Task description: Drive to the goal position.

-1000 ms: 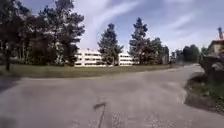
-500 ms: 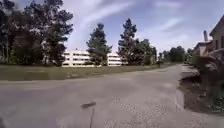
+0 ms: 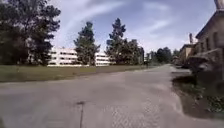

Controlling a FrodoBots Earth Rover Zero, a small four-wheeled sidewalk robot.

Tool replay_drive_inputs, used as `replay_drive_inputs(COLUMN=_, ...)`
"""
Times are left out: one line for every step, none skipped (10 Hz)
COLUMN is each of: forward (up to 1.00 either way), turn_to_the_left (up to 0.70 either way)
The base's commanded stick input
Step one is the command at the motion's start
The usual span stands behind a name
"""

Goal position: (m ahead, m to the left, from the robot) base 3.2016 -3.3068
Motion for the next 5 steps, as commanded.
replay_drive_inputs(forward=0.7, turn_to_the_left=-0.35)
replay_drive_inputs(forward=0.7, turn_to_the_left=-0.35)
replay_drive_inputs(forward=0.7, turn_to_the_left=-0.35)
replay_drive_inputs(forward=0.7, turn_to_the_left=-0.35)
replay_drive_inputs(forward=0.7, turn_to_the_left=-0.35)
